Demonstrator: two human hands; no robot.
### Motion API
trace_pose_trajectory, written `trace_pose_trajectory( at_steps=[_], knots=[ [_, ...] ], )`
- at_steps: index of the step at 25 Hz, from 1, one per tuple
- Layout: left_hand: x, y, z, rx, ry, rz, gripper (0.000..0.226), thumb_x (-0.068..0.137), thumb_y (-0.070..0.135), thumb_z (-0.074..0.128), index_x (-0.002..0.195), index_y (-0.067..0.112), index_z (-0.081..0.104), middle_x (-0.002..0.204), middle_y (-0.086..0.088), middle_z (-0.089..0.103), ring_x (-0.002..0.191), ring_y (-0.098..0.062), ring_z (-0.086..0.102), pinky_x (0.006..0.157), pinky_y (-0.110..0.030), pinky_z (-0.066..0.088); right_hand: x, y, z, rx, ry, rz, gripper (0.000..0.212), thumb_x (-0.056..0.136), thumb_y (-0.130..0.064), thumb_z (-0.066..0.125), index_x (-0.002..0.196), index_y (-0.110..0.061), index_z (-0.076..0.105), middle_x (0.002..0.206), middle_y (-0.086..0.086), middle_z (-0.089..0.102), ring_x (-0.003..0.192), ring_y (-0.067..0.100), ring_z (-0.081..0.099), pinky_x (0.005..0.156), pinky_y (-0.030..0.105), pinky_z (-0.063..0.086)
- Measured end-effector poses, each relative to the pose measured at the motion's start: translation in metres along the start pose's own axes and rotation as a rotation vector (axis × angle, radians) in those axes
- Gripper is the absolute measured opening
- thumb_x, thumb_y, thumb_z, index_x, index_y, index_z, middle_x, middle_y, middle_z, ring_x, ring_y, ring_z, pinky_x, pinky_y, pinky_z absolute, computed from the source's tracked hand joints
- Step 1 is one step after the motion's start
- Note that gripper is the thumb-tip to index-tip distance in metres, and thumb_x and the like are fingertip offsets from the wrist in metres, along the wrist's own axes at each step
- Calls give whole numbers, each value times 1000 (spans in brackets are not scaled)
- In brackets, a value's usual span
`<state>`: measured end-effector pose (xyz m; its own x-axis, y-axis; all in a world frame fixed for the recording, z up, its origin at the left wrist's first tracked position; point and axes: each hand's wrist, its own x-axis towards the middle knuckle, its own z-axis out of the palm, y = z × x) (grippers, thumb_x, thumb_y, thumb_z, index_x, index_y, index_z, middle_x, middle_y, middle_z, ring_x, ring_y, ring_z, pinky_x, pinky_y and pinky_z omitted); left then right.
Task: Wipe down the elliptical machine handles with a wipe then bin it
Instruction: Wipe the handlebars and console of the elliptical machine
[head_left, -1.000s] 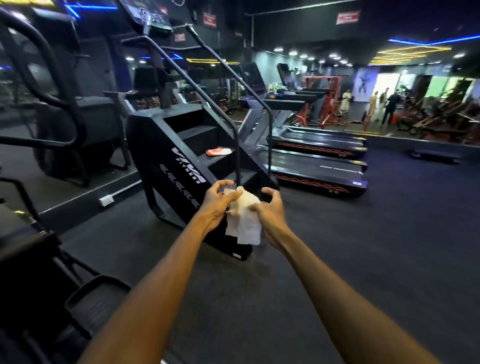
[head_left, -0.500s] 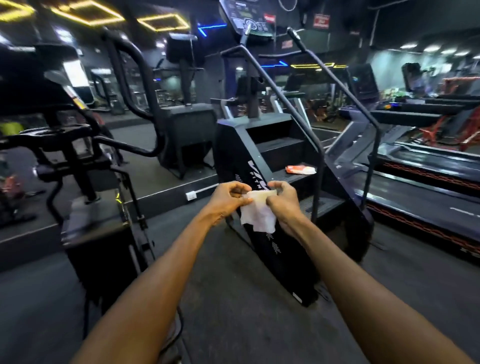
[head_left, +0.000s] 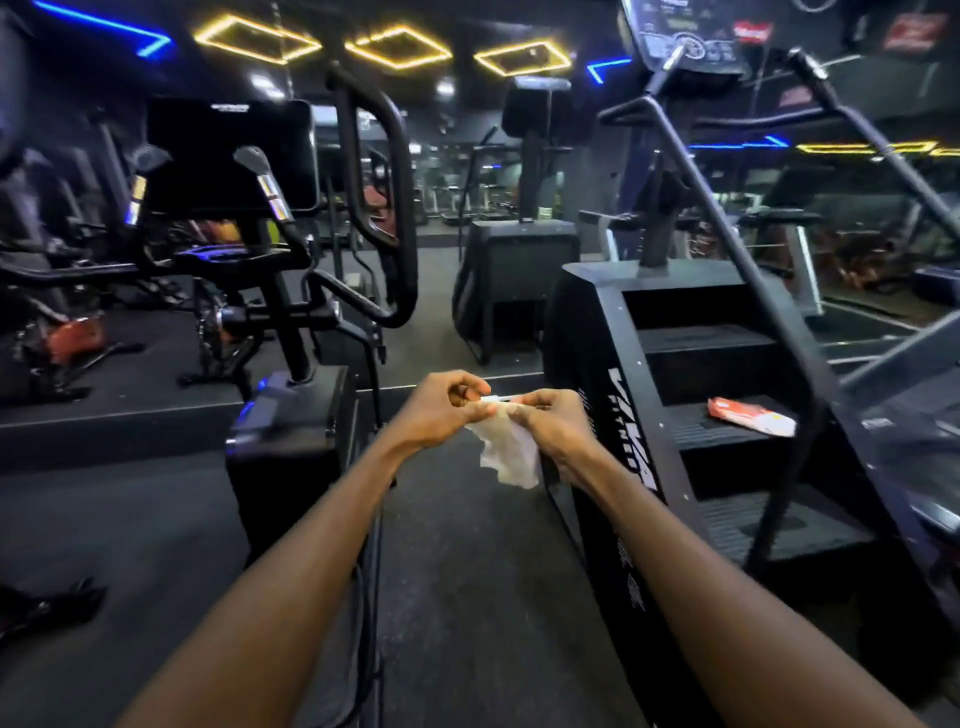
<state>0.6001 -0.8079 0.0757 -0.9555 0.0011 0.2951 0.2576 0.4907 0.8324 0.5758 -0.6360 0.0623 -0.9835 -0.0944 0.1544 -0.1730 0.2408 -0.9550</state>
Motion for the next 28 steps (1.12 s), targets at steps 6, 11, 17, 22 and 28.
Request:
trace_pose_trajectory(
  at_steps=[6,11,17,22,28],
  knots=[
    [59,-42,-38,98,10,-68,18,85,22,75,97,8,74,83,-6,74,70,-6,62,64,-20,50,95,-15,52,72,-161,-38,18,88,-3,66,74,-12,72,81,8,74,79,17,69,76,35,58],
    [125,-81,-104,156,197,-85,16,91,14,67,96,0,72,80,-7,67,67,-9,56,59,-17,46,182,-37,113,104,-305,-80,7,91,-8,66,86,-7,71,76,2,68,69,10,62,59,22,50],
    [202,-120,-192,216,365,-58,10,94,15,63,91,9,69,82,-4,65,74,-11,56,69,-26,49,275,-61,195,122,-392,-84,8,86,-4,67,85,-12,68,86,7,69,75,18,65,54,31,52],
    [255,-155,-249,302,438,-88,10,94,15,62,88,10,69,77,1,65,68,-6,53,63,-18,45,340,-71,267,148,-362,-189,11,87,-9,69,81,-17,65,80,2,71,79,18,68,75,40,58],
    [312,-188,-311,391,541,-150,11,93,19,65,83,17,70,71,7,65,67,-7,56,69,-37,53,404,-95,339,202,-384,-307,16,88,-8,67,85,-15,54,78,-7,60,73,10,59,62,25,48]
  ],
)
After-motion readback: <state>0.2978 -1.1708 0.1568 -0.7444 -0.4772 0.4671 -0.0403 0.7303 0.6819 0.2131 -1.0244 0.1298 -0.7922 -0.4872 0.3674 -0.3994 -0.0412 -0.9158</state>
